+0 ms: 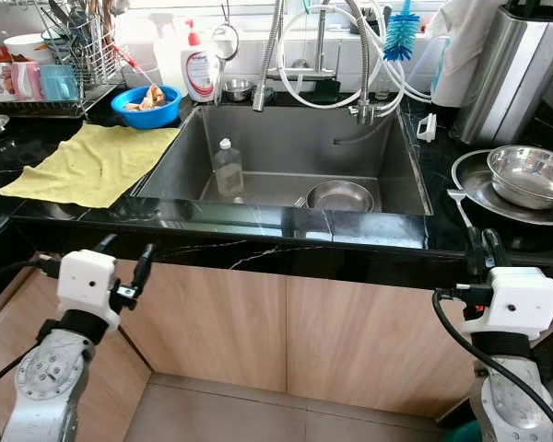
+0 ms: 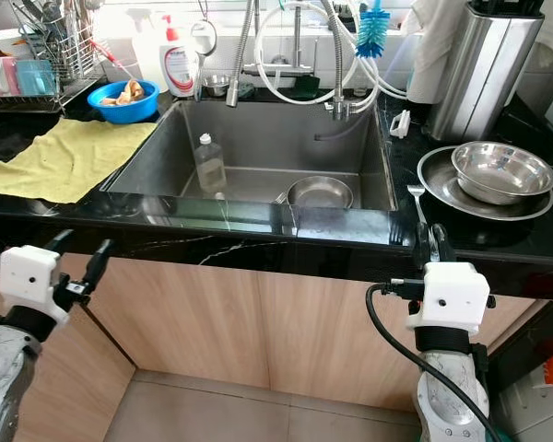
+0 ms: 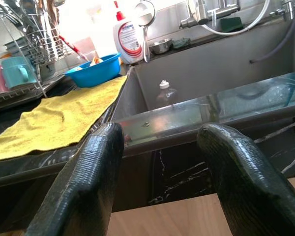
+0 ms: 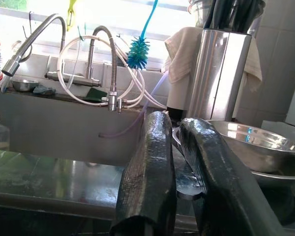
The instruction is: Kitchen organization
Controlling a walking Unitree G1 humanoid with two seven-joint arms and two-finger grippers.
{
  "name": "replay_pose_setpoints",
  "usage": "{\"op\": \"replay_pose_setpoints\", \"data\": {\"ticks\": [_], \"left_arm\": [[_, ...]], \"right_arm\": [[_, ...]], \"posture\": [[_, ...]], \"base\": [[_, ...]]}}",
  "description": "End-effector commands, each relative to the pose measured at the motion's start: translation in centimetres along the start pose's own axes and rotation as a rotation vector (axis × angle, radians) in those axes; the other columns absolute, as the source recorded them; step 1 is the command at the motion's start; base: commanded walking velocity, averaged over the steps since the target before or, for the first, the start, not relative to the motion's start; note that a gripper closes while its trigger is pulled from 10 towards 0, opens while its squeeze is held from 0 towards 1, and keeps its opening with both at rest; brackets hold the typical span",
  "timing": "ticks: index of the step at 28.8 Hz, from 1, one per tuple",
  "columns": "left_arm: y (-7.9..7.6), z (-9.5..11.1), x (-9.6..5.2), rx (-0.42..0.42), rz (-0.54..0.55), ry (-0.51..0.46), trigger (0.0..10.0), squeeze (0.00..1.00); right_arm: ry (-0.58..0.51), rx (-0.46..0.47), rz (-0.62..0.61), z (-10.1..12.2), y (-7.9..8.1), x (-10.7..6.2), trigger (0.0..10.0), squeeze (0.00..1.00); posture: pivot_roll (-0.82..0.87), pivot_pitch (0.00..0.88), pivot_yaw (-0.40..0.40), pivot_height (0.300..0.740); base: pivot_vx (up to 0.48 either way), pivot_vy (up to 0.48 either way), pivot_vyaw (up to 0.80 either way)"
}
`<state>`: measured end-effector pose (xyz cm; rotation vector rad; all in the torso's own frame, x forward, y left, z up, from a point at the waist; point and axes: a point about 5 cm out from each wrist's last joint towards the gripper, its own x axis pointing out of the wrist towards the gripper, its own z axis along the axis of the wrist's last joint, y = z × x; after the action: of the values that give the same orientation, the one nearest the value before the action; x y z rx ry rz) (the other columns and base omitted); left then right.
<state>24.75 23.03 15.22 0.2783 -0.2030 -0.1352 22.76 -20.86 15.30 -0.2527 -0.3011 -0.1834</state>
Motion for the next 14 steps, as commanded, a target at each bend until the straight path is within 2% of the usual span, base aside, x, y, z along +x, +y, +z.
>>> {"op": "replay_pose_setpoints", "data": {"ticks": [1,6,12,14], "left_arm": [[0.1,0.4,0.3,0.003,0.018,-0.021,10.0,0.00],[-0.1,0.7,1.1,-0.015,0.069,-0.043,10.0,0.00],[-1.2,0.8,1.6,-0.051,0.065,-0.051,10.0,0.00],[-1.4,0.7,1.7,-0.058,0.066,-0.052,10.0,0.00]], "right_arm": [[-0.006,0.007,0.008,0.2,0.1,0.4,10.0,0.00],[-0.018,-0.037,0.032,0.5,0.2,1.0,10.0,0.00],[-0.030,-0.035,0.048,0.7,0.6,1.5,10.0,0.00],[-0.029,-0.029,0.055,0.7,0.7,1.6,10.0,0.00]], "posture": [[-0.04,0.000,0.026,0.740],[-0.05,0.000,0.023,0.740],[-0.05,0.000,0.022,0.740],[-0.05,0.000,0.022,0.740]], "base": [[0.000,0.000,0.00],[0.000,0.000,0.00],[0.000,0.000,0.71],[0.242,0.000,0.00]]}}
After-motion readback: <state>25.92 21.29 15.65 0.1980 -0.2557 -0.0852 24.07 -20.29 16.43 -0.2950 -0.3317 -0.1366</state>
